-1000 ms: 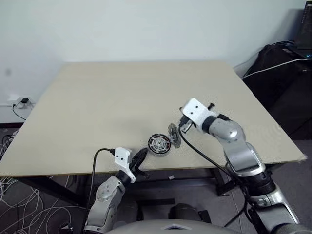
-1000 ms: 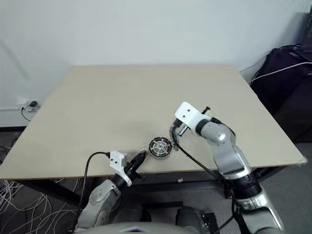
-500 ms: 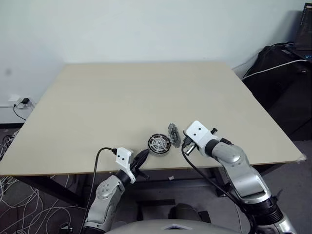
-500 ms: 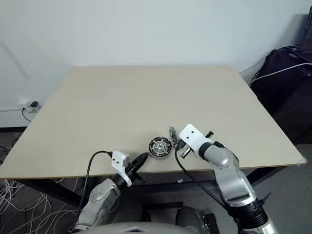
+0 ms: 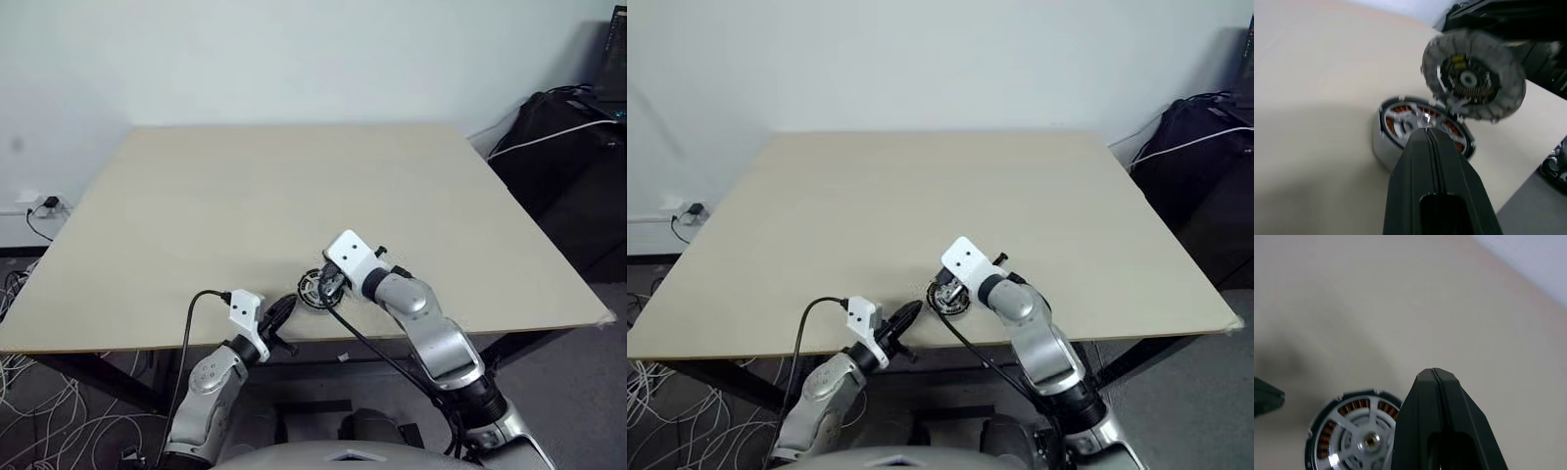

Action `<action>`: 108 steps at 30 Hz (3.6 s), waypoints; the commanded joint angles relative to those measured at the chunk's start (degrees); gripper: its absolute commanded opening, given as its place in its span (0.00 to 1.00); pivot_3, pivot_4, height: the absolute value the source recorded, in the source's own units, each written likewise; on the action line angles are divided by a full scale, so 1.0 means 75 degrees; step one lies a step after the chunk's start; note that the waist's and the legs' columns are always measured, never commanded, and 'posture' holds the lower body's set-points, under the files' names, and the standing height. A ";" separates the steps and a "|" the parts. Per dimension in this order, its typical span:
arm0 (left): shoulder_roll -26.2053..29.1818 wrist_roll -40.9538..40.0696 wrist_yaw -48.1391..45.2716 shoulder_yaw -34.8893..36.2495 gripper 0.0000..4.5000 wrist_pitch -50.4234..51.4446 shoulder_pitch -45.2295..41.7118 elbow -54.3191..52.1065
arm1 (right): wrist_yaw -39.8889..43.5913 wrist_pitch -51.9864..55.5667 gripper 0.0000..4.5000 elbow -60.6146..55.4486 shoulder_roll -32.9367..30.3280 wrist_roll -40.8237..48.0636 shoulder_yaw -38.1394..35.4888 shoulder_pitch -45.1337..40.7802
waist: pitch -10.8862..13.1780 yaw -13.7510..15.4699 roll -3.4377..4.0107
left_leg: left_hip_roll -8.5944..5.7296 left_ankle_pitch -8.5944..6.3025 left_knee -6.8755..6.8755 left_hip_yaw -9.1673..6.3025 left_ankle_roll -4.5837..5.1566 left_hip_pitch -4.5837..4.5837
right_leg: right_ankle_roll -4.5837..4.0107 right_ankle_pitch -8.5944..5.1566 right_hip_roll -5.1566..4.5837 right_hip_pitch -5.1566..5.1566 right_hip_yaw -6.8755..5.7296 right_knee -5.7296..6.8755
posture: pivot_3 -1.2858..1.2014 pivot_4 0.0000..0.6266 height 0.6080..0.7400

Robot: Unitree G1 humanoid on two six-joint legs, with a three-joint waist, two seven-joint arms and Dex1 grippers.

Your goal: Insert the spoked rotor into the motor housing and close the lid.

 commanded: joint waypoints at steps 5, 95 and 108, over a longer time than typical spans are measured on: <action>-0.0074 -0.0066 0.0104 -0.0013 0.00 -0.0054 0.0069 -0.0351 | -0.0200 -0.0473 0.00 0.0556 0.0436 0.0022 0.0194 -0.0473 | 0.0001 -0.0009 0.0001 | -0.0002 0.0000 0.0000 0.0001 0.0000 0.0000 | -0.0001 0.0000 0.0003 0.0000 -0.0001 0.0000 | 0.52 0.00 1.00; 0.0074 -0.0063 0.0030 0.0061 0.00 0.0067 0.0081 -0.0547 | -0.0307 -0.1484 0.15 0.0843 0.0871 0.1349 -0.1240 0.0717 | 0.0014 -0.0182 0.0022 | -0.0002 -0.0001 -0.0011 0.0001 -0.0002 0.0006 | 0.0024 -0.0019 0.0003 0.0003 0.0005 -0.0001 | 0.52 0.00 1.00; -0.0036 0.0002 -0.0239 0.0131 0.00 -0.0671 -0.0055 0.0471 | 0.2374 -0.1538 1.00 0.2150 -0.0516 0.2694 -0.1358 -0.0223 | 0.0017 -0.0166 0.0020 | -0.0004 -0.0001 -0.0005 0.0001 0.0001 0.0006 | 0.0003 -0.0007 0.0000 0.0004 0.0001 -0.0001 | 0.52 0.00 1.00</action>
